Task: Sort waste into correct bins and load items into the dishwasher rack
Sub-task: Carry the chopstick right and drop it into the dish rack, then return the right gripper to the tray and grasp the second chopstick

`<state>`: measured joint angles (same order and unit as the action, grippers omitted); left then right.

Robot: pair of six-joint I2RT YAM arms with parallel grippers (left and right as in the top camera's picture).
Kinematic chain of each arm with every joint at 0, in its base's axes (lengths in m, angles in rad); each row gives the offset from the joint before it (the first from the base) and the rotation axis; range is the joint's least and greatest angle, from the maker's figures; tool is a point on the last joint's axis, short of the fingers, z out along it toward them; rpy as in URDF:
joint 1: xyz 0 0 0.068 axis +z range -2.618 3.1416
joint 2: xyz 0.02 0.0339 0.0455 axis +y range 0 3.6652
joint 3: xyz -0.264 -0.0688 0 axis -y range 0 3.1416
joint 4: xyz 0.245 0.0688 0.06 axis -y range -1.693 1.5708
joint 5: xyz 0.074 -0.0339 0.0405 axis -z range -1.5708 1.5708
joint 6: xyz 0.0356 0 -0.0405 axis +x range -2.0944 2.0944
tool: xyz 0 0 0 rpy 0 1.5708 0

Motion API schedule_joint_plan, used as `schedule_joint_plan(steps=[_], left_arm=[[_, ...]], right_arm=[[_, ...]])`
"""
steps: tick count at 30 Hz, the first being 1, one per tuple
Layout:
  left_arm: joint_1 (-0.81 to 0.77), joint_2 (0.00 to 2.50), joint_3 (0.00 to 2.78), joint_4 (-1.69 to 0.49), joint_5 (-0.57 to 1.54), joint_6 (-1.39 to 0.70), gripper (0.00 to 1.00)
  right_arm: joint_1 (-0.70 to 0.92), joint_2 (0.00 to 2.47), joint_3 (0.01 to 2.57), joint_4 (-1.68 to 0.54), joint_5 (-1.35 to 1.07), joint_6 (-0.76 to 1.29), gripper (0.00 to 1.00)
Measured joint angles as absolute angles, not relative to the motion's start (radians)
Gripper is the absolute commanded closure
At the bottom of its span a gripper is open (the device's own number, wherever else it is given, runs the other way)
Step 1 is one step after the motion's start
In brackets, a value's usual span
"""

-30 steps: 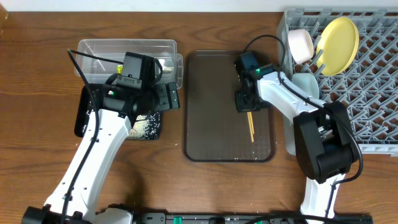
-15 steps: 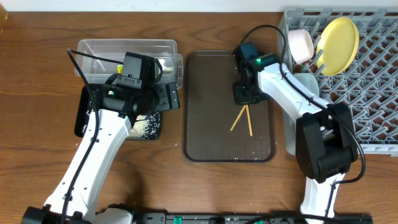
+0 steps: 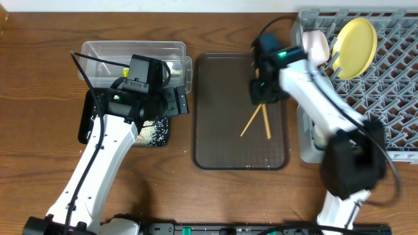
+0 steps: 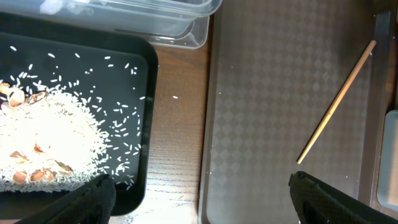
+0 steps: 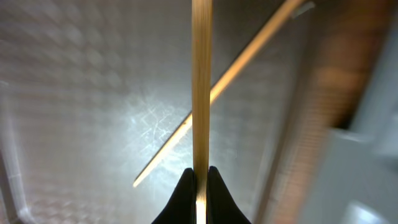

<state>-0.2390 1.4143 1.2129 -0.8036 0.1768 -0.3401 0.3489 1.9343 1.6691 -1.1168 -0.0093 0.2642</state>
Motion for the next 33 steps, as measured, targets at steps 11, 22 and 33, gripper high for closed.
schedule_joint_plan(steps=[11, 22, 33], left_arm=[[-0.239, 1.414, 1.213, -0.804, 0.176, -0.340, 0.08], [-0.239, 1.414, 1.213, -0.804, 0.176, -0.340, 0.08], [-0.239, 1.414, 1.213, -0.804, 0.176, -0.340, 0.08]], right_arm=[[-0.003, 1.559, 1.741, -1.266, 0.275, 0.068, 0.99], [-0.155, 1.733, 1.710, -1.224, 0.359, -0.151, 0.99], [-0.155, 1.877, 1.705, -1.226, 0.289, -0.188, 0.59]])
